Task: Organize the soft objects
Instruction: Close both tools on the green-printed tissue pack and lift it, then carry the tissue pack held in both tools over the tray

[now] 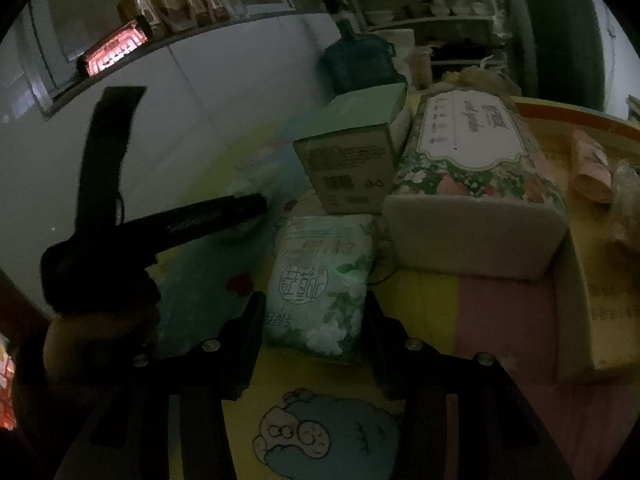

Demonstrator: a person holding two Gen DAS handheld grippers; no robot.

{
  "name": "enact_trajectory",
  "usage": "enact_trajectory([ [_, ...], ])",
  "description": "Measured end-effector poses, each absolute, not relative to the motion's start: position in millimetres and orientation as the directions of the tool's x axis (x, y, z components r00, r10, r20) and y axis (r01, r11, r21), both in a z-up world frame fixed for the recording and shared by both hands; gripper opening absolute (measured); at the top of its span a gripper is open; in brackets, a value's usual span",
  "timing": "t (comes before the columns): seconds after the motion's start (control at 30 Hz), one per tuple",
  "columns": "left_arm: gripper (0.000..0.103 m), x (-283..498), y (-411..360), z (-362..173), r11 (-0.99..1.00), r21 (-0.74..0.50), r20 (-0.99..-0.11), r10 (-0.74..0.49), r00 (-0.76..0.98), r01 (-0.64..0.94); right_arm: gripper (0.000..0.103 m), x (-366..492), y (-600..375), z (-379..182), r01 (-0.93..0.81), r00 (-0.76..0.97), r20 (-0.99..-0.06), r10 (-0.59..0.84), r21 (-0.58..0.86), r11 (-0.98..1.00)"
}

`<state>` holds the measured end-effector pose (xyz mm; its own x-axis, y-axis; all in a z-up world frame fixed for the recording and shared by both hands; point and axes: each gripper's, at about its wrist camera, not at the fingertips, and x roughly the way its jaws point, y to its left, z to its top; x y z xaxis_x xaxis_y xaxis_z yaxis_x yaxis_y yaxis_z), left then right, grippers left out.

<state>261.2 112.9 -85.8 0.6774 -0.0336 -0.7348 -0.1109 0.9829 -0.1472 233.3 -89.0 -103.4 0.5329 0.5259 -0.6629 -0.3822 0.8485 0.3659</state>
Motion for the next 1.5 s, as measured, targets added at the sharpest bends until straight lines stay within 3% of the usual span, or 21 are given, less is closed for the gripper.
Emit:
enact_trajectory([
  [0.33,0.048,209.2,117.2,-46.9,0.978,-0.153,-0.641,0.010,0.768,-0.141,0.047,216.4,-84.3,-81.6,-0.446,0.549,-0.601,0.581,0.377,0.811],
  [0.63,0.048,181.6,94.4,-14.0,0.985,-0.154,-0.568,-0.023,0.822,-0.078,0.047,194.7,-101.4,-48.2,-0.459,0.621,-0.527,0.579,0.354,0.815],
  [1.17,0.048,175.0,27.4,9.4,0.990,-0.138,-0.518,-0.104,0.849,0.037,0.047,179.2,-162.0,-18.7,-0.401,0.722,-0.446,0.529,0.354,0.845],
  [1.5,0.048,188.4,-21.1,3.3,0.978,-0.160,-0.523,-0.199,0.829,0.134,0.047,167.6,-215.7,-17.7,-0.297,0.787,-0.441,0.432,0.343,0.891],
])
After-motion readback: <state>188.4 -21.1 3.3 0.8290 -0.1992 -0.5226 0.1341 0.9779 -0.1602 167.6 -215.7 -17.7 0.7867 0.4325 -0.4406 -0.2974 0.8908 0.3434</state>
